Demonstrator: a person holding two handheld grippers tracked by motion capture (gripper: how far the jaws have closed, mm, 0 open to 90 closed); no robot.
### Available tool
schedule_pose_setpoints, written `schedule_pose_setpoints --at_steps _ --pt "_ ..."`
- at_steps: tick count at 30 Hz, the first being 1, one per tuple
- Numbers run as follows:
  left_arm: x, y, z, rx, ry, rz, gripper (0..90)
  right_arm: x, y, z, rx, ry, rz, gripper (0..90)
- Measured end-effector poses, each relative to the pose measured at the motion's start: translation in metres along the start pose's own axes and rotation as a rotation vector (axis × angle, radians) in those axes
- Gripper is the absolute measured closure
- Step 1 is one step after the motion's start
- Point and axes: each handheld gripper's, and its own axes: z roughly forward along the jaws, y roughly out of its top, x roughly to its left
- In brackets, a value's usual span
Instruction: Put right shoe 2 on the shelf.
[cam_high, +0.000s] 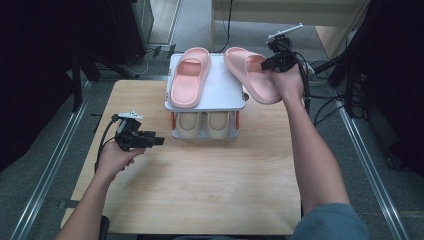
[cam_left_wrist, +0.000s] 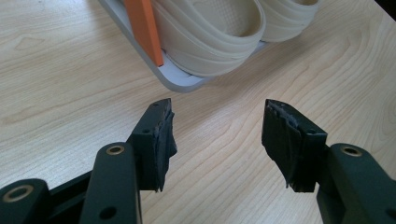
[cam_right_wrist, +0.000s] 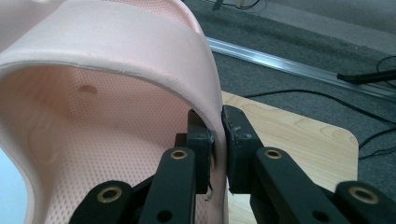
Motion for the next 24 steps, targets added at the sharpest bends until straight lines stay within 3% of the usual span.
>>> schedule_pose_setpoints --at_steps 11,15,24 --pt "-0.002 0.001 0.000 0.005 -0.007 0.021 43.4 0.028 0.016 0.021 0.035 -0.053 -0.040 82.2" --pt "-0.003 0.001 0.002 0.008 -0.007 0.028 43.4 0.034 0.019 0.027 0.041 -0.065 -0.033 81.9" --pt "-0.004 0.001 0.002 0.014 -0.001 0.042 43.3 0.048 0.020 0.033 0.038 -0.034 -0.024 78.7"
